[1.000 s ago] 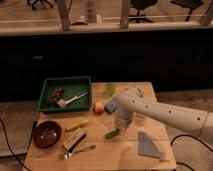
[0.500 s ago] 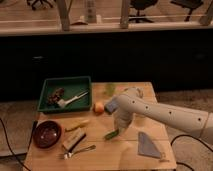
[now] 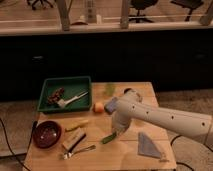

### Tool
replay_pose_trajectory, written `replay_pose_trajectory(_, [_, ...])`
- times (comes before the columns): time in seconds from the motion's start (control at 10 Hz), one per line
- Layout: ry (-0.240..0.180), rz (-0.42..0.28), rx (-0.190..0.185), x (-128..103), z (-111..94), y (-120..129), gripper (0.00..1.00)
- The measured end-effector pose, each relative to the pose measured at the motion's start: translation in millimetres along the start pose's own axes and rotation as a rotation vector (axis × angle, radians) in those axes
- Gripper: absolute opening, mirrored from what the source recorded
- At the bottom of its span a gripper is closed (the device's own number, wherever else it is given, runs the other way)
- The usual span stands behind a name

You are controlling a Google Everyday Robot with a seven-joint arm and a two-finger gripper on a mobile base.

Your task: Place pepper in table surface

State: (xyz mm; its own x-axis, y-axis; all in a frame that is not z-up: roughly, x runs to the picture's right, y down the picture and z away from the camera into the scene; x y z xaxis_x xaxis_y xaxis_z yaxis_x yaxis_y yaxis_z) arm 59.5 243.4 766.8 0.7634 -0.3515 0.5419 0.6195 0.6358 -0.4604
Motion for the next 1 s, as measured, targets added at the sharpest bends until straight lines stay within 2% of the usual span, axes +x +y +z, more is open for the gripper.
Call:
replay_pose_trajectory(0.2, [-0.016,-0.018,-0.007,-8.5,11.6,1.8,0.01])
replay_pose_trajectory(0.6, [-0.041,-0.047,-0.048,-23.8,36.2,8.4,0.02])
replay_pose_trajectory(0.7, [-0.043,-0.051,-0.055,-26.6,40.2,9.6,0.04])
replay_pose_trajectory(0.8, [-0.044,-0.054,-0.058,-28.8,42.4,9.6,0.11])
replay_pose_trajectory(0.9, [-0.045,-0.052,-0.063,-29.4,44.1,11.4,0.23])
replay_pose_trajectory(1.0, [-0.046,-0.052,-0.065,-30.0,44.9,11.9,0.31])
